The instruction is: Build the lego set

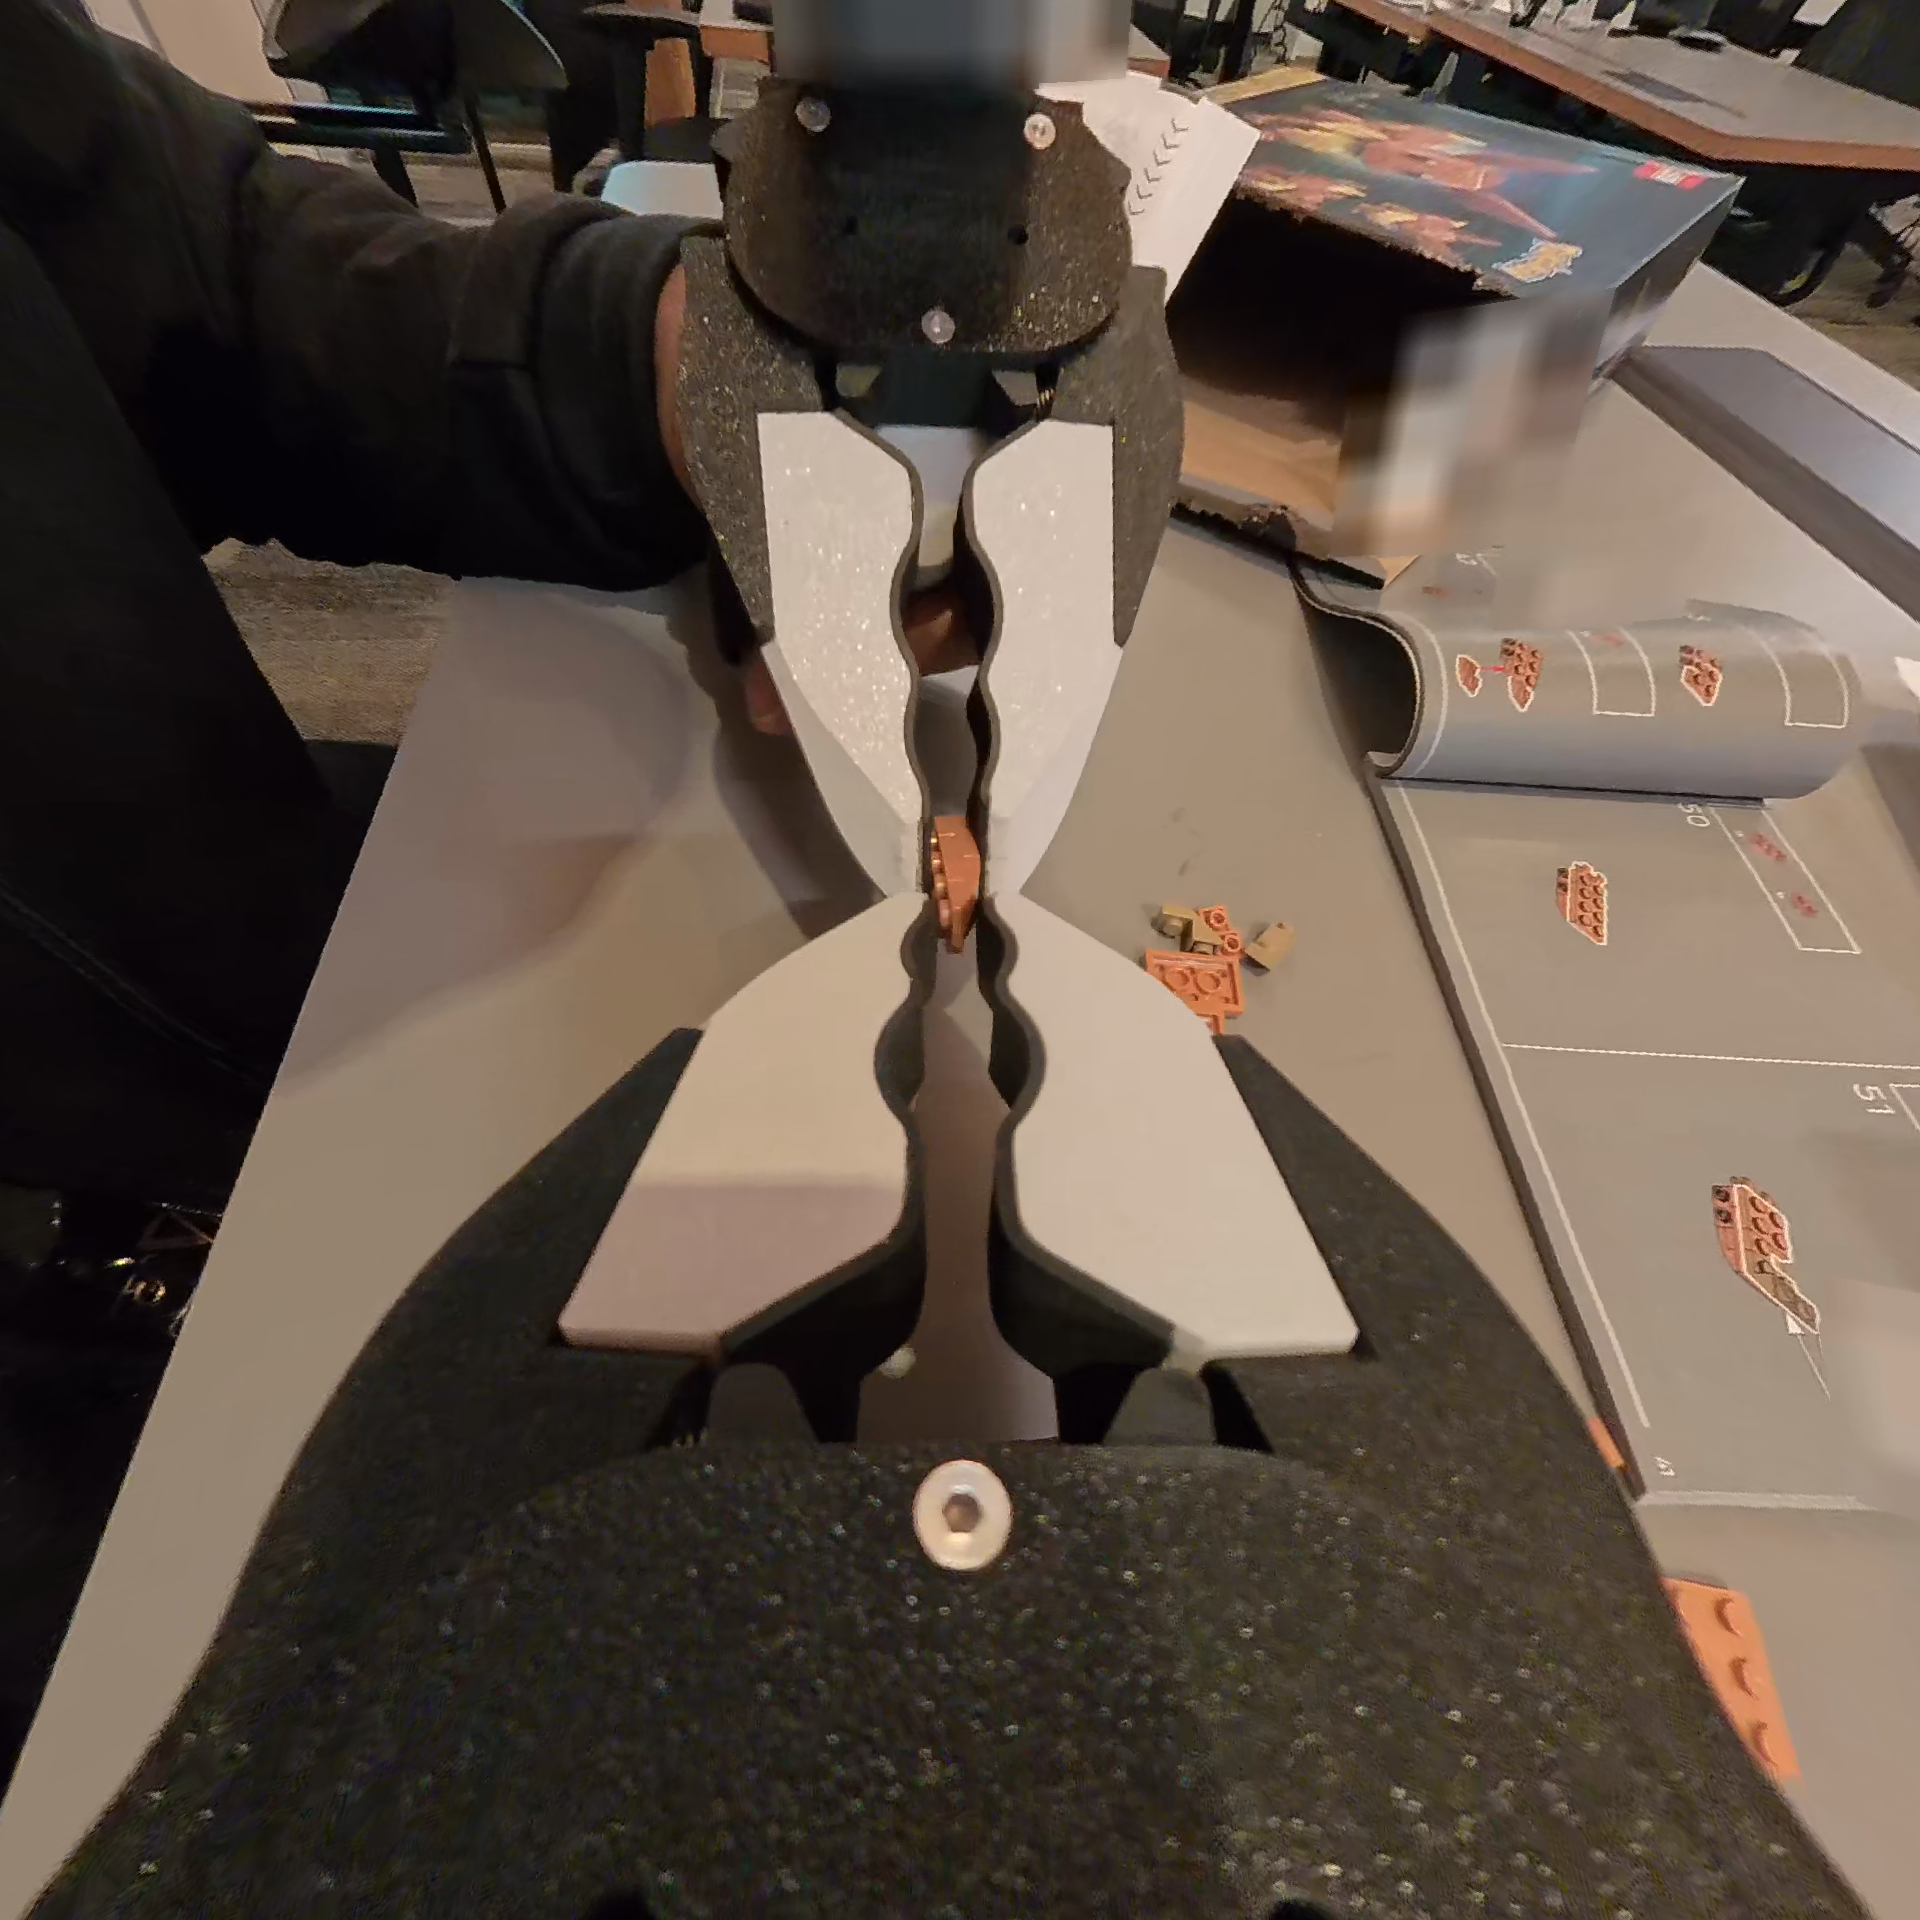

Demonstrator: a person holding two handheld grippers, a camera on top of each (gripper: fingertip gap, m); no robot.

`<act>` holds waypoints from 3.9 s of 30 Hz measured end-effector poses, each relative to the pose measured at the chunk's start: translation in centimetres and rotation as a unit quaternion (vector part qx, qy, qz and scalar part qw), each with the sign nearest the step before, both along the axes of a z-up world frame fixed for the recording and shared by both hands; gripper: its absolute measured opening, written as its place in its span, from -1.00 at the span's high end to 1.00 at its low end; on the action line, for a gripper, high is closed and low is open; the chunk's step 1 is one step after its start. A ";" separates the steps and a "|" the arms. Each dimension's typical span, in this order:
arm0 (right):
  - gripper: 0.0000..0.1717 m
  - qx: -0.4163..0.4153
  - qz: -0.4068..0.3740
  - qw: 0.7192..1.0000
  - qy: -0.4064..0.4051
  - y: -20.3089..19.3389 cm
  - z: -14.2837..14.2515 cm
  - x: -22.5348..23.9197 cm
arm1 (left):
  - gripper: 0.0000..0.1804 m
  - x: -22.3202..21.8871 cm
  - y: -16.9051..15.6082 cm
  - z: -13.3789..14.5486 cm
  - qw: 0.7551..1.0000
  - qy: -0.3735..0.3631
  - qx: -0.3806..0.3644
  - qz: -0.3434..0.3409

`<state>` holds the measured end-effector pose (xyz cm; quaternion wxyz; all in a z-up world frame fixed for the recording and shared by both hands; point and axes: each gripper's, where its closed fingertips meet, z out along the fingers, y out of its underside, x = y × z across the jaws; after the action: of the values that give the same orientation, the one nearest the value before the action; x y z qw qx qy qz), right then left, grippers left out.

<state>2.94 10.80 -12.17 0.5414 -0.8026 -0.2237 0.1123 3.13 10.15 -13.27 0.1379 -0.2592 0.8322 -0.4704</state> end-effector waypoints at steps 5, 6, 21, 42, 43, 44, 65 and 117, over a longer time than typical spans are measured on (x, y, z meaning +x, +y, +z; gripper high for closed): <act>0.93 -0.006 0.003 1.000 -0.006 0.0 -0.2 -0.1 | 0.91 -0.1 0.0 -0.2 1.000 0.003 0.004 -0.003; 0.93 -0.009 0.003 1.000 -0.006 0.0 -0.4 -0.1 | 0.91 -0.1 0.0 -0.3 1.000 0.004 0.007 -0.004; 0.85 -0.128 -0.057 0.988 -0.062 0.6 -4.0 1.9 | 0.91 -0.5 3.3 -4.5 0.984 0.151 0.059 0.068; 0.91 -0.128 -0.048 0.987 -0.085 1.3 -4.3 1.5 | 0.71 0.2 3.2 -2.1 0.985 0.146 -0.029 0.084; 0.91 -0.115 -0.048 0.989 -0.084 1.4 -4.0 1.5 | 0.71 0.3 3.1 -1.9 0.984 0.149 -0.045 0.087; 0.91 -0.101 -0.048 0.990 -0.084 1.5 -3.6 1.6 | 0.71 0.4 3.1 -1.6 0.982 0.153 -0.062 0.090; 0.84 -0.033 -0.031 0.999 0.020 1.9 -0.7 0.9 | 0.94 0.9 1.8 1.6 0.980 0.097 -0.161 0.060; 0.94 0.089 0.067 0.969 -0.220 -0.1 -0.9 2.0 | 0.80 -1.4 1.0 -1.2 0.969 0.210 -0.134 -0.002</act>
<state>4.97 10.73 -13.06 0.5392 -0.7394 -0.3999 -0.0512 1.70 11.19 -14.51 -0.0768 -0.3663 0.7725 -0.5130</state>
